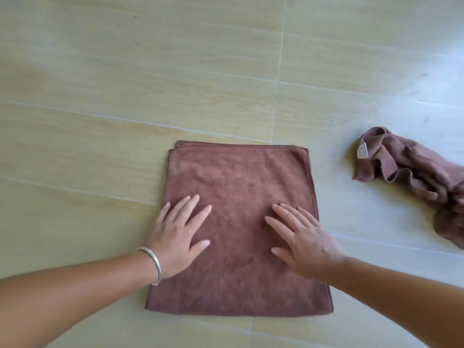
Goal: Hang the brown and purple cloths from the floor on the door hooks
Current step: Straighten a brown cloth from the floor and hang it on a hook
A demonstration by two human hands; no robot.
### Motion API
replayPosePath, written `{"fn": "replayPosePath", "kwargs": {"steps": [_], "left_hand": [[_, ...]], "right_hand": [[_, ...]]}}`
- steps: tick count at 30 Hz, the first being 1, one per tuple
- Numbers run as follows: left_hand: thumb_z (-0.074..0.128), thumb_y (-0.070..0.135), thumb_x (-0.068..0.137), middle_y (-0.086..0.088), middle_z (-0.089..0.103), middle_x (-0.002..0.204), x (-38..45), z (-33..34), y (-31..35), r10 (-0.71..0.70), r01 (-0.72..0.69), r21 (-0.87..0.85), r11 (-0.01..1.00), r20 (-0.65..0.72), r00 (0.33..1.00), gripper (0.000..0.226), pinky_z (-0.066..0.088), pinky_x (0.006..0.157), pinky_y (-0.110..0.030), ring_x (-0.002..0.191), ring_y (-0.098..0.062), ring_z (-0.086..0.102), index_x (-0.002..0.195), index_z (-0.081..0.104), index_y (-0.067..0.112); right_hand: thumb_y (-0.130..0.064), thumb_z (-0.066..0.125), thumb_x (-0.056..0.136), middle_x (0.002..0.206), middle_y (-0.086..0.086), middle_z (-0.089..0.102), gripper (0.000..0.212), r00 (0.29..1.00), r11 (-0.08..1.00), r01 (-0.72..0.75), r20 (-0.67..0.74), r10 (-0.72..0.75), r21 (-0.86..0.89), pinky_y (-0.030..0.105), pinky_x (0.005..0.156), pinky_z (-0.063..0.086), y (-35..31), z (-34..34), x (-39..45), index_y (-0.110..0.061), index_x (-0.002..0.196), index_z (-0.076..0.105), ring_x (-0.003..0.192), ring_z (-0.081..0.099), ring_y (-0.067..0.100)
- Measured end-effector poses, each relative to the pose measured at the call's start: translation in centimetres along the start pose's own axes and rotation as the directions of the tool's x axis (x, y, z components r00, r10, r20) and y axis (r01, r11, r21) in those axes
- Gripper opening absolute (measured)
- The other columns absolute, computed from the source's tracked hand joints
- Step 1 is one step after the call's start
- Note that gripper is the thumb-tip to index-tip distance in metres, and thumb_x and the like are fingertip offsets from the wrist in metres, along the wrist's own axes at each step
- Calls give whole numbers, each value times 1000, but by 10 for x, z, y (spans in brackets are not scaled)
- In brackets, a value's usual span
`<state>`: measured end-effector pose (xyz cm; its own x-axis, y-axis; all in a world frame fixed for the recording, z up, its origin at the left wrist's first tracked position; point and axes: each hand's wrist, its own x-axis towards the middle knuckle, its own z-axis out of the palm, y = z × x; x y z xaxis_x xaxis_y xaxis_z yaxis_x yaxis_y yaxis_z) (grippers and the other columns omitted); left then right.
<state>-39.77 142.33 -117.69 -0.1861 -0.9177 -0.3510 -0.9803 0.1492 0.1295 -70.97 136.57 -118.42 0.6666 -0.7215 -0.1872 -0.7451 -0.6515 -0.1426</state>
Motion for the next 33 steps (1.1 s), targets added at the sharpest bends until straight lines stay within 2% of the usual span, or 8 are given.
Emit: {"fn": "replayPosePath", "kwargs": {"steps": [3,9,12,16,19,24,29,33], "left_hand": [[23,65,84,-6,21,158,-2,7,-6,37,-44,109,993,66,997,73,24,114,-50,145,-24,23,149,26,33],[19,68,91,1,-15,161,77,-18,-40,-76,58,213,975,77,994,72,2,119,-44,147,-17,-11,150,-9,39],[22,58,96,-1,-5,162,78,-21,-28,-20,10,208,978,45,999,65,7,119,-42,148,-17,-4,152,0,34],[30,66,86,-9,25,157,27,2,-11,272,-264,227,937,-4,962,79,26,113,-53,145,-24,24,149,32,20],[33,70,84,-12,28,155,2,18,-20,339,-336,279,900,38,940,87,31,109,-57,142,-28,29,147,35,11],[39,36,86,-12,48,143,5,5,-34,350,-338,274,900,7,937,58,45,101,-50,129,-29,49,136,53,8],[48,27,96,-9,29,155,-13,-6,-26,130,-143,186,972,78,988,57,28,114,-39,142,-24,30,148,33,9],[34,19,96,-2,32,153,-55,-42,-11,-67,6,266,964,222,973,52,26,112,-34,140,-18,31,148,28,17]], "right_hand": [[-58,35,89,151,7,38,64,988,996,29,151,-16,-83,47,113,29,8,0,16,-24,143,45,140,34,25],[-50,28,98,161,4,7,60,978,978,-136,136,158,-159,41,119,7,32,-21,89,-28,152,13,148,2,21],[-47,31,98,160,5,12,60,987,988,-111,108,122,-104,40,118,9,16,-20,89,-23,152,19,147,7,21],[-65,32,88,158,10,23,80,978,976,166,151,-145,-137,49,117,21,-6,1,41,-13,149,32,145,22,26],[-71,34,86,158,10,22,88,945,937,306,171,-278,-170,51,115,18,12,15,12,-9,149,30,146,20,26],[-50,41,94,151,9,38,63,958,940,278,124,-257,-199,50,108,36,36,7,10,-11,143,44,137,39,29],[-31,69,84,136,12,56,53,995,987,31,97,-16,-155,50,100,45,1,-18,-9,-7,130,59,125,52,32],[-37,58,92,129,9,59,44,989,995,-5,144,19,-98,47,105,39,-27,-68,-45,-10,126,60,127,49,31]]}}
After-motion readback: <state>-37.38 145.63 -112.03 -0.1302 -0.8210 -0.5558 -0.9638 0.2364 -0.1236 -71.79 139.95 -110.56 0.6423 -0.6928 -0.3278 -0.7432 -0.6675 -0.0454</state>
